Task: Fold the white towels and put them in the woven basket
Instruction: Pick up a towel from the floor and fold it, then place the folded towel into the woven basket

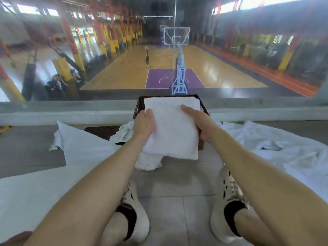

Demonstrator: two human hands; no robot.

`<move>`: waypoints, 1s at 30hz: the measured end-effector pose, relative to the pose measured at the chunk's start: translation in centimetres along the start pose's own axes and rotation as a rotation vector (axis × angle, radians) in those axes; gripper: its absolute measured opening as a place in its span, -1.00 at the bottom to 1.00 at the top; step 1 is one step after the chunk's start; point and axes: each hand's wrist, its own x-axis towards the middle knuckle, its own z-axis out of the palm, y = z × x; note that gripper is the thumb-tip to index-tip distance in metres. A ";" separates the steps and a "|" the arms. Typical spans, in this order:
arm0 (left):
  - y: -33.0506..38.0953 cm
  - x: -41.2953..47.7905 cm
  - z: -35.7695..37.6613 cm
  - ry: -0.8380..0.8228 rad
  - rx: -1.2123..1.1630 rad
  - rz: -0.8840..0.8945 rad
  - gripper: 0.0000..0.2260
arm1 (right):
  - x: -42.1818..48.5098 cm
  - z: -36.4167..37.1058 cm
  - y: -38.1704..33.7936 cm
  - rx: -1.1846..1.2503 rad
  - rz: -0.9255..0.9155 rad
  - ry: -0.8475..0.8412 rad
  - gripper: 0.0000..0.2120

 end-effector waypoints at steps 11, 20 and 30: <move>-1.2 24.7 2.6 -0.376 -0.067 -0.069 -0.40 | 25.4 2.7 -1.2 -0.048 0.046 0.052 -0.55; -7.6 33.3 9.1 -0.667 0.300 -0.304 -0.33 | 39.9 1.2 7.6 -0.261 0.401 0.008 -0.18; -18.4 37.2 14.3 -0.651 0.590 -0.503 -0.28 | 45.1 1.7 15.8 -0.392 0.710 -0.098 -0.62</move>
